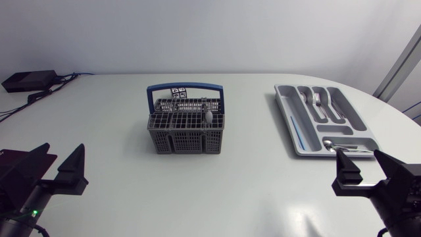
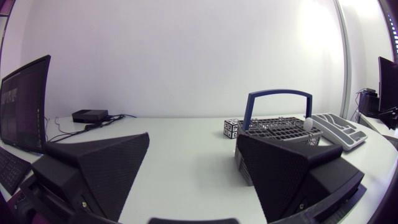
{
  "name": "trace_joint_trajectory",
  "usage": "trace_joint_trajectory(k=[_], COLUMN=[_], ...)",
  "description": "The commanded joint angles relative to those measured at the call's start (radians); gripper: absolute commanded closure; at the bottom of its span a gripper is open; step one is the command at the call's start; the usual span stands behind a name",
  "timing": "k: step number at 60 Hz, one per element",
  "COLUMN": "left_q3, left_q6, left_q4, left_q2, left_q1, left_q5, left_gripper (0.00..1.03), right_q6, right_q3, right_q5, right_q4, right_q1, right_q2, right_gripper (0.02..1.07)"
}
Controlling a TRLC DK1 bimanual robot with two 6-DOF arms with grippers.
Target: Transfer all utensils from the basket to the drawer tray.
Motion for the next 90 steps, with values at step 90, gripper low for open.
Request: trace_joint_trajectory(k=[90], left_q3=[0.653], left_q6=[0.130], left_q4=[-0.366], left_q2=[0.984], left_q1=[-0.264], left_q5=[0.118], left_gripper=[0.07], right_q6=[0.068], right_q3=[0.843], right_q5=[-0.389], right_q4=[-0.293], right_q1=[0.278], right_q2=[1.257], right_gripper=[0.07])
